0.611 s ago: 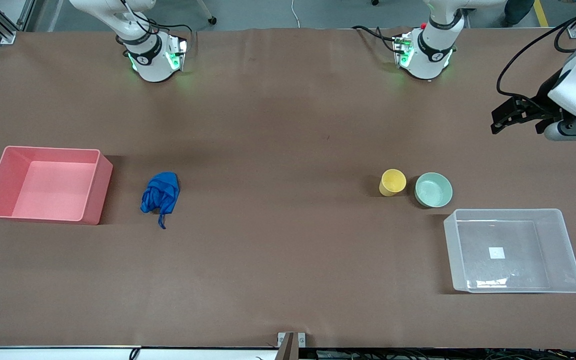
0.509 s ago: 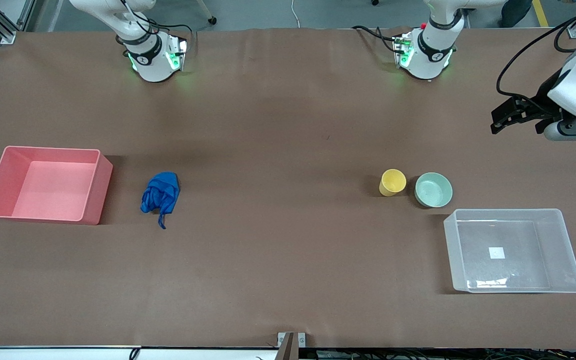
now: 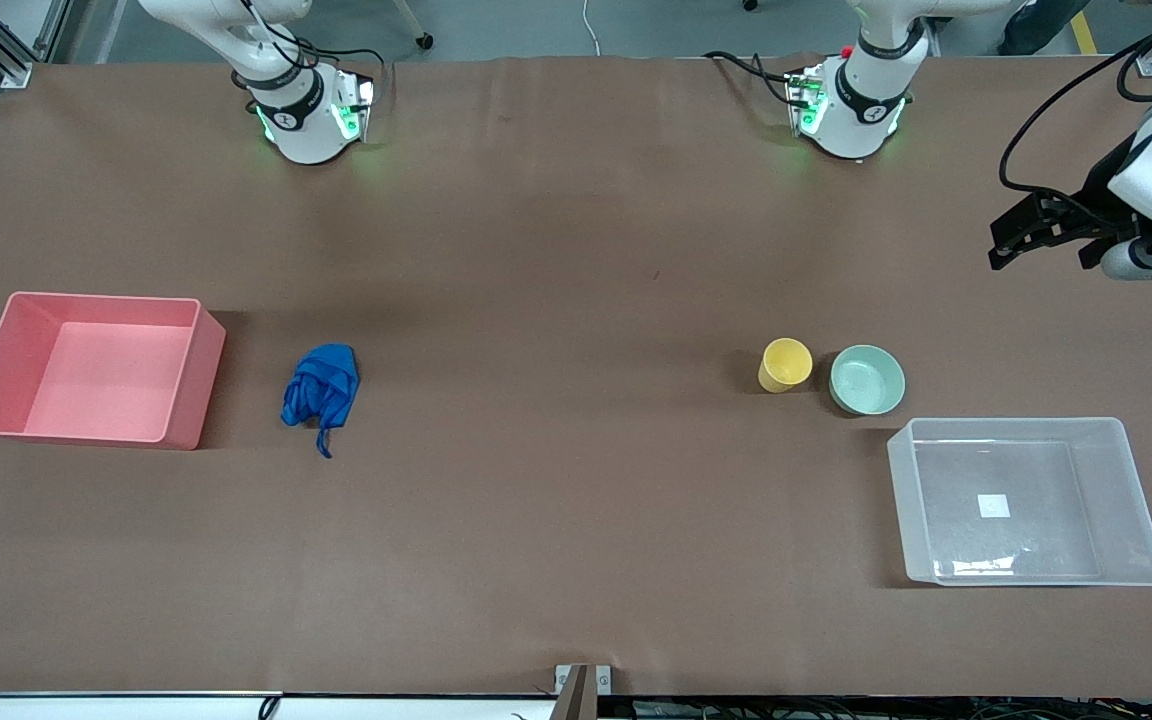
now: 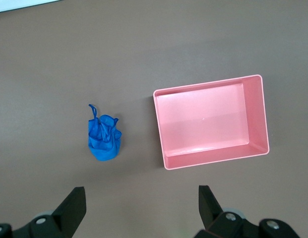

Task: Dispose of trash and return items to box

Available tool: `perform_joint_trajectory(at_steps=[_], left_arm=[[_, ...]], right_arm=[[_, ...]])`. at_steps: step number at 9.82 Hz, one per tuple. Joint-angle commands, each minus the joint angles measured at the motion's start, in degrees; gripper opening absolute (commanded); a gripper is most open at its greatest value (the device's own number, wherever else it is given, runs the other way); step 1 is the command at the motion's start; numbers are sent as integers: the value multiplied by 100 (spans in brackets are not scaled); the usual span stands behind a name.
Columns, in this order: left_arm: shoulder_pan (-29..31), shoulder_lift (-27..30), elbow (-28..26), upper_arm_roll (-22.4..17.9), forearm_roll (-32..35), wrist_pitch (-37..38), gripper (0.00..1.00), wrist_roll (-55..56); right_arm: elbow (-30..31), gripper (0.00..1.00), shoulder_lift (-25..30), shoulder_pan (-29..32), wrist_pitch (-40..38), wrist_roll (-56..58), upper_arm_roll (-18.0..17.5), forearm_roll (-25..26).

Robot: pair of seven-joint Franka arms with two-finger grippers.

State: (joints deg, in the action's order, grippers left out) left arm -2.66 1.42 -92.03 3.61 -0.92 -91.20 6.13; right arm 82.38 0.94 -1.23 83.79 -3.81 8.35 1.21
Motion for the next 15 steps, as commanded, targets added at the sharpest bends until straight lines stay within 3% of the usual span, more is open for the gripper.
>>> perform_joint_trajectory(at_steps=[1,3,5,7,9,11,13,14,15], left_arm=[[-15,-72,-593,-27,92,-440,100,-85],[-15,-54,-1488,-27,75,-1282,100,-85],[-33,-11,-2525,-175,75,-2170,100,-112],[-24,33,-3755,-412,75,-3530,100,-208],[-24,-298,-4575,-519,66,-5049,100,-226],[-7,-1001,-4710,-519,66,-5977,100,-217],[-15,-1563,-4701,-519,66,-6548,99,-217],[2,-1818,-4684,-519,57,-6882,99,-217],[-6,-1995,-4640,-511,48,-7085,99,-182]], right_arm=[[50,100,-23,-149,49,-58,-17,-50],[731,100,-261,-613,537,-172,-17,-60],[2171,100,-392,-983,2098,-759,-26,-33],[3393,100,-708,-1222,3688,-761,-26,19],[4064,100,-1391,-1275,5017,-761,-26,19],[4566,100,-1779,-1458,6083,-770,-26,19],[4620,97,-2166,-1581,6698,-762,-26,2],[4777,90,-2281,-1722,7120,-753,-26,2],[4831,75,-2361,-1749,7298,-735,-26,2]])
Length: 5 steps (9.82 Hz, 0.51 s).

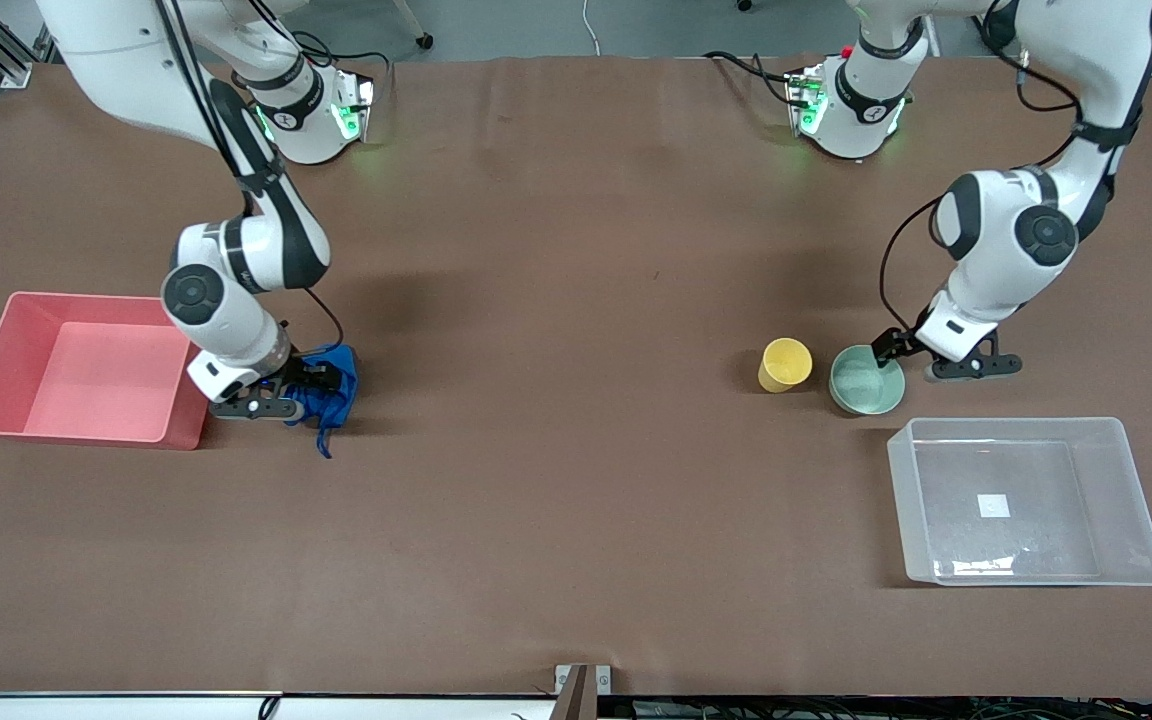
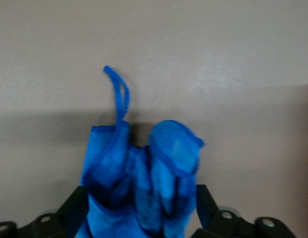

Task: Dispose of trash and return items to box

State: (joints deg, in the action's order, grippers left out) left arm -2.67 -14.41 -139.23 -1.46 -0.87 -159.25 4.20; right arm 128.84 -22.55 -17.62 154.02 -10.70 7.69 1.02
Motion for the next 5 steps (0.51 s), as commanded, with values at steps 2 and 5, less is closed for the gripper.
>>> perform_joint_trajectory(at_steps=[2,5], left_arm=[[3,-693,186,-3,-18,-510,50,98],[3,-677,151,-3,-27,-511,1,-6]], right_arm=[[351,34,-39,-171,505,-38,48,30],[308,1,-21,-145,419,-64,40,30]])
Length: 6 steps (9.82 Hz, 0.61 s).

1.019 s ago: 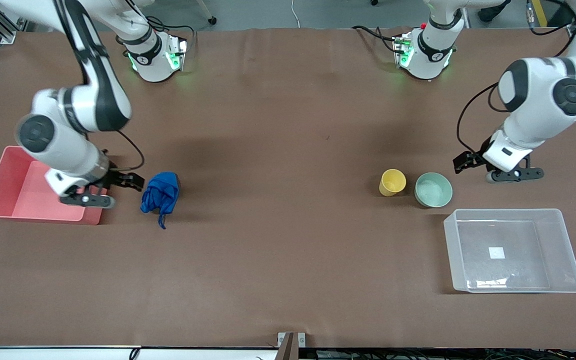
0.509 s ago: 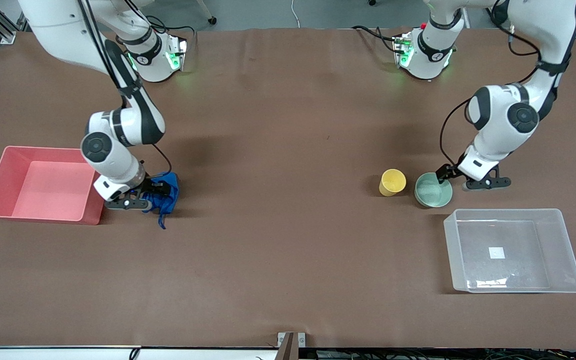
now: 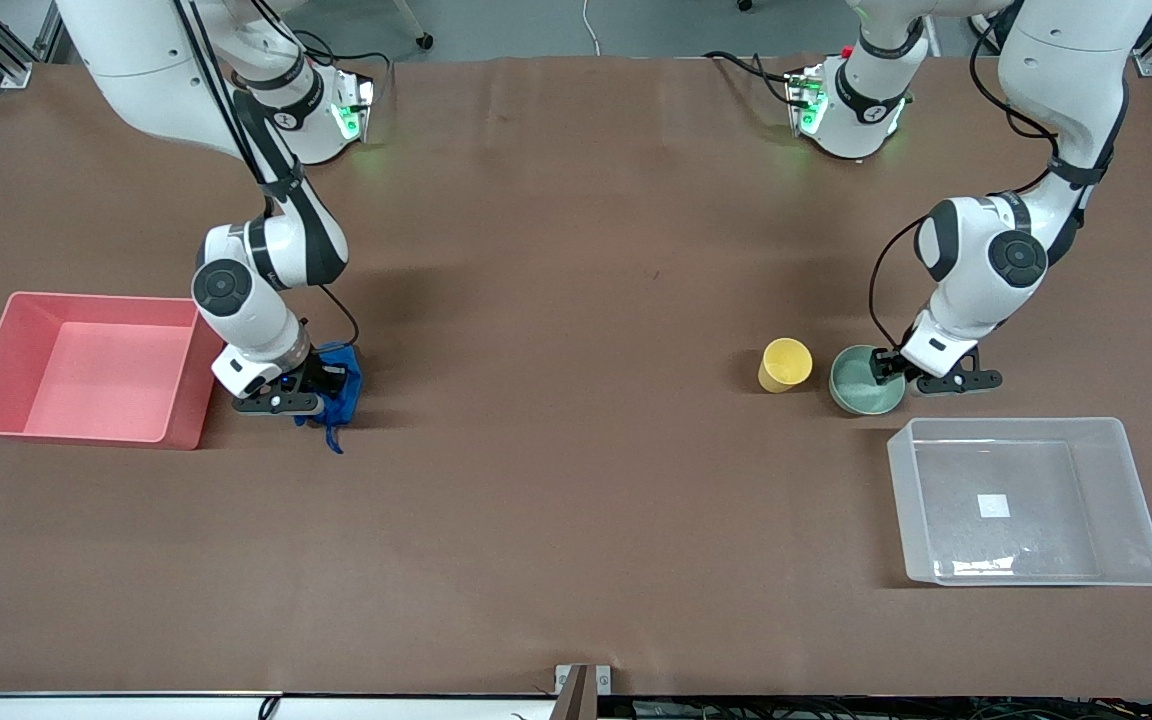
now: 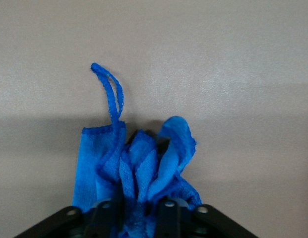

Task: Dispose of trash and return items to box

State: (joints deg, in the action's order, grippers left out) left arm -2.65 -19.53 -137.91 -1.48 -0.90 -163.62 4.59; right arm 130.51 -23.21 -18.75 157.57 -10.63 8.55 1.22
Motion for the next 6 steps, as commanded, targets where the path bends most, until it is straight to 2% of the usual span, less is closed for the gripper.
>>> perform_joint_trajectory(at_steps=[1,2,3,4,5,6], left_arm=[[1,-78,-8,-1,-24,-56,0,-72],[-7,123,-69,-1,-16,5,0,-81],[-8,447,-174,-1,-24,223,0,-81],[-8,902,-193,-1,-24,852,0,-99],[-16,1307,-132,-1,-16,1484,0,-134],[-8,1581,25,-1,-15,1900,0,-152]], right_arm=[[-24,1,175,-23,-363,-106,-38,-16],[-618,1,455,-6,-1655,-280,-38,-25],[-1659,1,501,-5,-3321,-447,-29,-17],[-2713,1,458,38,-4773,-449,-3,-16],[-3472,1,458,282,-5684,-344,-2,10],[-3950,1,501,589,-6276,83,-2,27]])
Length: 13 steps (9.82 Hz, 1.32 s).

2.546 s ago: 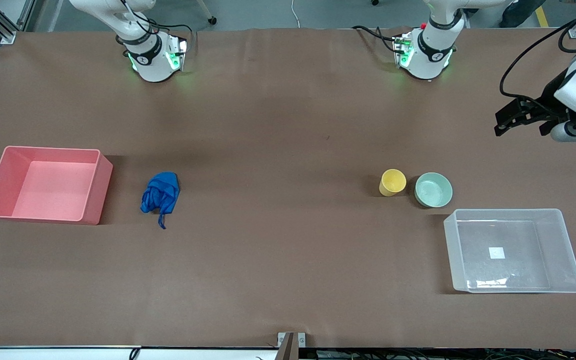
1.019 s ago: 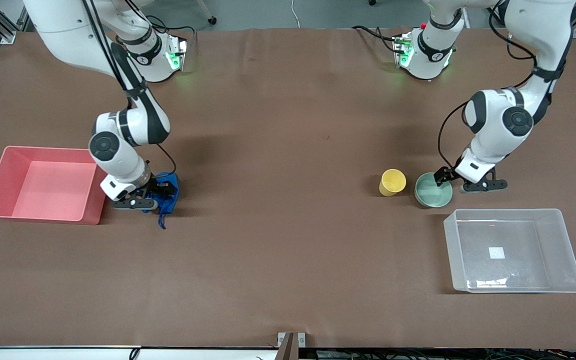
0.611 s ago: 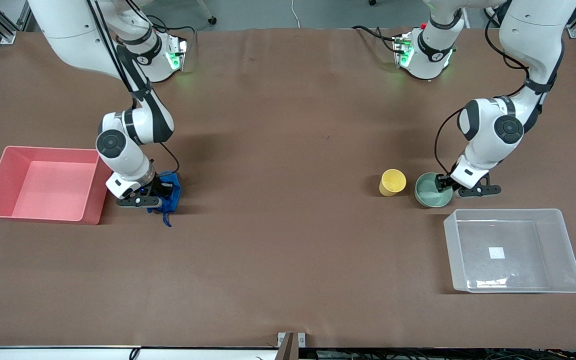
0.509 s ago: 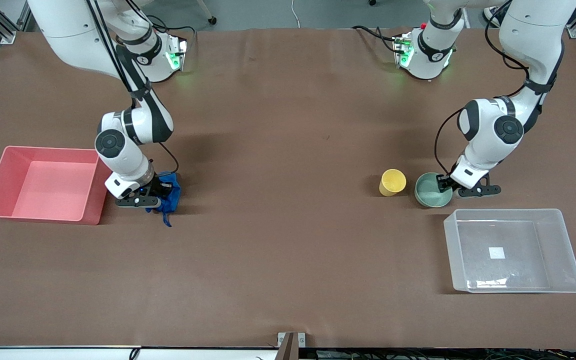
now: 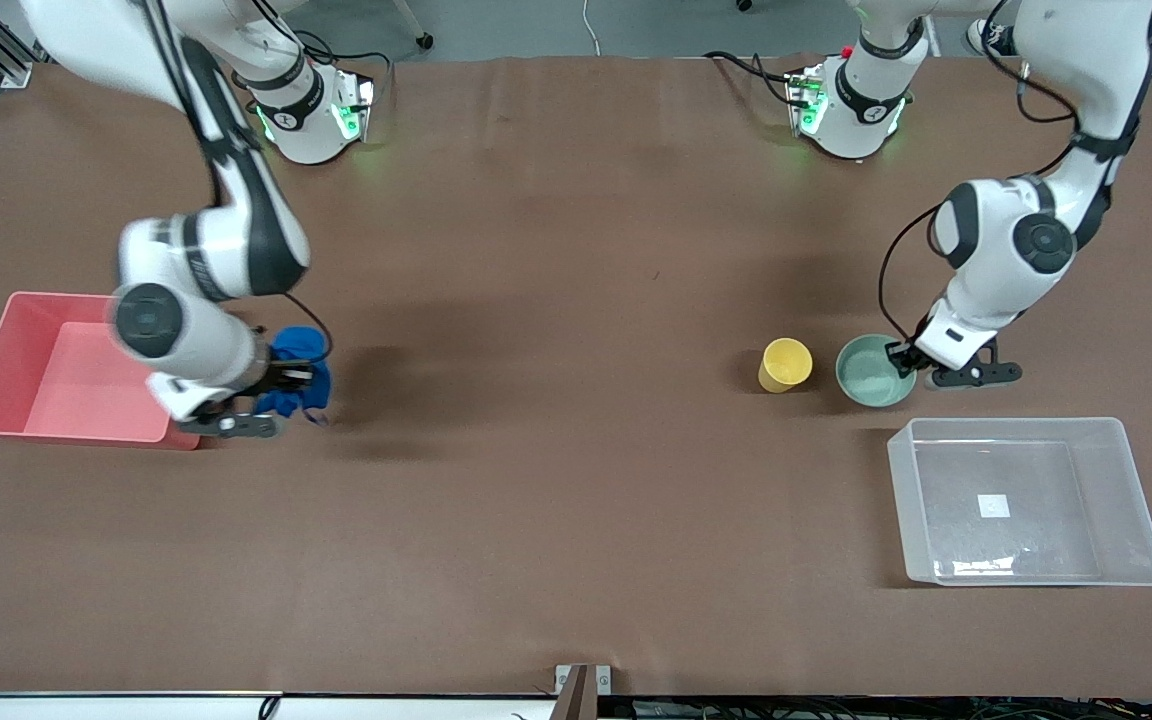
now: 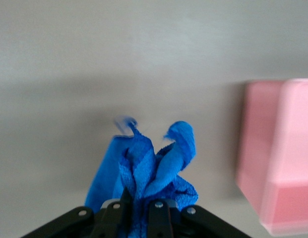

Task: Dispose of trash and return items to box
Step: 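Lift the blue bag into the pink bin and open the right gripper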

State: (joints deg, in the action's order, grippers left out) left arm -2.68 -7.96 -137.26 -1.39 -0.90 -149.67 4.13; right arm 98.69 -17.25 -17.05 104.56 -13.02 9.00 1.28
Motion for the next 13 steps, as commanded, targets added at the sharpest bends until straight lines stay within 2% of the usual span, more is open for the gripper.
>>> perform_joint_trajectory(at_steps=[1,2,3,4,6,7,8,9,10,12,13], left_arm=[[4,462,388,-11,-15,944,0,-123],[13,367,932,-20,-15,1349,0,-114],[13,9,1625,-28,-24,1666,0,-123],[4,-473,2345,-107,-24,1861,0,-114],[4,-1589,3831,-327,-129,2073,0,-306],[4,-2108,4473,-588,-373,2169,0,-595],[-4,-2530,4975,-782,-750,2283,0,-1006],[-13,-2900,5172,-1071,-1171,2293,0,-1463],[-22,-3182,5270,-1205,-1428,2241,0,-1720],[91,-3465,5218,-1215,-1736,1848,1,-2151],[118,-3597,5105,-1215,-1790,1567,1,-2223]], right_arm=[[-955,1,10,805,-1277,927,39,38],[-879,1,107,1166,-1280,1159,75,369],[-643,1,99,1587,-1149,1501,67,729],[-275,1,82,1991,-661,1939,67,759],[821,1,73,2599,830,2521,58,759],[1358,1,64,2802,1673,2732,58,759],[1798,1,-6,3048,2578,2961,58,759],[2055,3,-233,3181,3301,3006,49,751],[2110,13,-435,3243,3630,2998,32,716],[2110,100,-613,3244,3983,2954,23,567],[2110,100,-604,3183,3924,2928,23,418]])
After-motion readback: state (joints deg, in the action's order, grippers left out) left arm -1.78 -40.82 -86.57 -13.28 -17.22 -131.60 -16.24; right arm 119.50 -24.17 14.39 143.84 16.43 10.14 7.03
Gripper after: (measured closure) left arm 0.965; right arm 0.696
